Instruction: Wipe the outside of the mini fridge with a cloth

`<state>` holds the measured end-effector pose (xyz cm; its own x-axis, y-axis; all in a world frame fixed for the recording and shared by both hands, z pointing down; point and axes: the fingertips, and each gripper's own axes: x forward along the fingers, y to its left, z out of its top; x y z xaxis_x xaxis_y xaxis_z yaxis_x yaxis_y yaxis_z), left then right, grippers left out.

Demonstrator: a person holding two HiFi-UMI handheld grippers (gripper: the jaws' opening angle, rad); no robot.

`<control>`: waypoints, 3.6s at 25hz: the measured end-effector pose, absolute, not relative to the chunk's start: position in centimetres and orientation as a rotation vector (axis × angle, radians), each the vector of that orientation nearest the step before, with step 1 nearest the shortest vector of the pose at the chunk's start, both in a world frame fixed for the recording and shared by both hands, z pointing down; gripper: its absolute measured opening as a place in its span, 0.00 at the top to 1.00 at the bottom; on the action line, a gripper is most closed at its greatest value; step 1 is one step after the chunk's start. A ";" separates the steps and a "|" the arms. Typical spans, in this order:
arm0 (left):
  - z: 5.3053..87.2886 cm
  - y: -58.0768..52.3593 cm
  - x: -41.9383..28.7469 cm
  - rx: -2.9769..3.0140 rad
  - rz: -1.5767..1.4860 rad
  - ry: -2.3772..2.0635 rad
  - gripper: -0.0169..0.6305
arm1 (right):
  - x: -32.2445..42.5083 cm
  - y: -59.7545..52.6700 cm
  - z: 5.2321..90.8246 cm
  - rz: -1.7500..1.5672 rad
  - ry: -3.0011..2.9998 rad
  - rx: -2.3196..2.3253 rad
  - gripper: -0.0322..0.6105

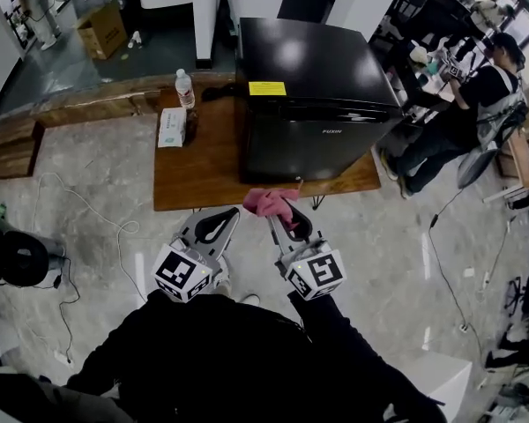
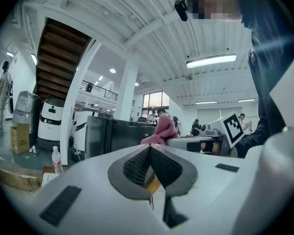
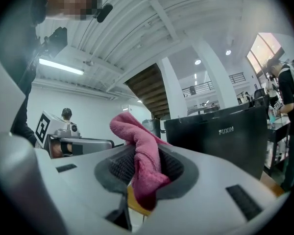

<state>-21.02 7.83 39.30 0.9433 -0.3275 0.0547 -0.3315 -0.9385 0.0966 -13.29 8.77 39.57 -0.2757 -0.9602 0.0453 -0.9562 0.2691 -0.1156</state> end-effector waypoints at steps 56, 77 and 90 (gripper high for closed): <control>41.0 -0.2 16.3 3.048 0.091 -0.288 0.96 | 26.0 -1.5 42.9 -0.276 2.130 -2.252 0.79; 44.0 -0.2 10.1 3.004 0.107 -0.421 0.96 | 25.2 3.3 46.1 -0.352 2.016 -2.329 0.80; 61.6 -5.2 -7.5 2.925 0.261 -0.693 0.96 | 0.0 -3.6 64.2 -0.562 2.482 -2.103 0.80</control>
